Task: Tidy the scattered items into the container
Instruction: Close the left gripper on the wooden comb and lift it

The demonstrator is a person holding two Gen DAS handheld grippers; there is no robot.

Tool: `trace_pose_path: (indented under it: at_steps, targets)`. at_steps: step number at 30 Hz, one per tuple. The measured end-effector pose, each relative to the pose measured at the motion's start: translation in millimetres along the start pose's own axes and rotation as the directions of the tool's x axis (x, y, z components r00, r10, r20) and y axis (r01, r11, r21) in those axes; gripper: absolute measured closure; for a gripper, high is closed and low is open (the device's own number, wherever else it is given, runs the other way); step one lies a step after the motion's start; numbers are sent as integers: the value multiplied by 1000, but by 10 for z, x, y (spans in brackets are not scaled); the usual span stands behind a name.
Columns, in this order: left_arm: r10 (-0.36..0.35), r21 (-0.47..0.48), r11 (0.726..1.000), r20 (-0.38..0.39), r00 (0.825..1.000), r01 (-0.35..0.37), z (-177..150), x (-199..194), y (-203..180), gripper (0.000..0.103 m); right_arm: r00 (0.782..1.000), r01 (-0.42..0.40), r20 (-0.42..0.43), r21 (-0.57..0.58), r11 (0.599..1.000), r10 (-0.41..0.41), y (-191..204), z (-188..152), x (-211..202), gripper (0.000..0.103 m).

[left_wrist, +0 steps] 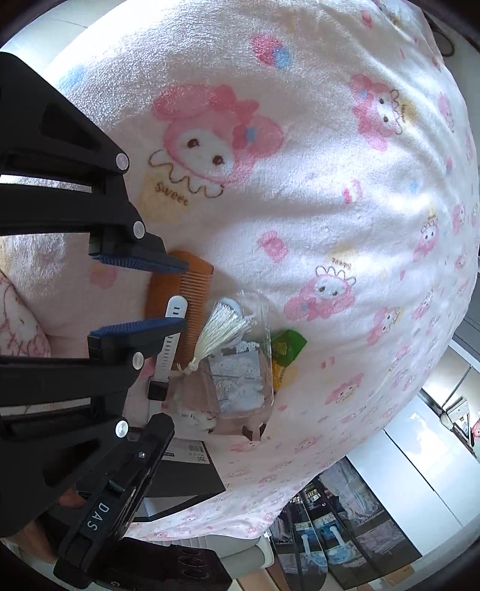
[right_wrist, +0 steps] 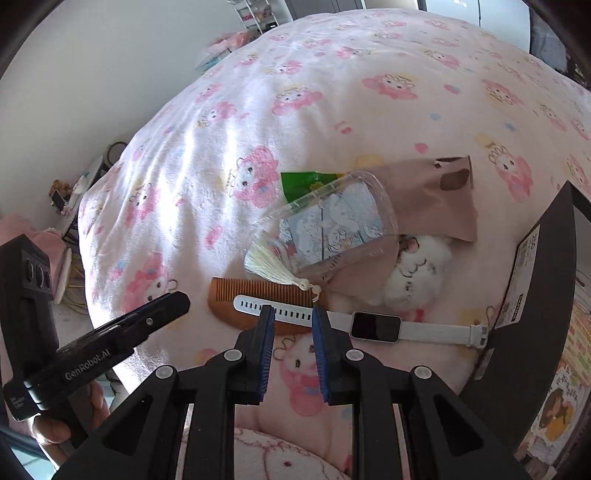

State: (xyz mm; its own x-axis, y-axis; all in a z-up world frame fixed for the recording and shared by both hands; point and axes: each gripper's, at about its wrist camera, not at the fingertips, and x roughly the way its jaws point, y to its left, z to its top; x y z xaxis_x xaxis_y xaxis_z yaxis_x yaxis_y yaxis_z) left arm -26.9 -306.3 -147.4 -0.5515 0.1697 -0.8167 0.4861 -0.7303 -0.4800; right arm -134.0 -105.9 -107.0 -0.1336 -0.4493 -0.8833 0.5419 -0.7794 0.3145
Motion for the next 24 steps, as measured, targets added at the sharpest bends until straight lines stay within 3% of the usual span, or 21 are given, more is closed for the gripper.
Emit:
trace_pose_path:
  at_steps: [7,10,13,16,24]
  targets:
    - [39,-8,999,-67,997,-39,121,414,157,74,994,97,-62,106,990,-91,-259,98,458,85]
    - [36,-14,999,-77,996,-37,121,509,187,74,990,82,-126,148,986,-63,-383,38,677,85]
    - [15,-17,1000,-77,997,-16,119,506,212,70,990,42,-137,165,985,-20,-426,-68,685,85]
    - [-2,-19,1000,-89,996,0,118,496,246,70,979,16,-203,152,988,16,-378,-186,710,85]
    - [-41,-38,999,-57,998,38,163,455,316,70,998,-9,-61,150,989,19,-237,38,502,84]
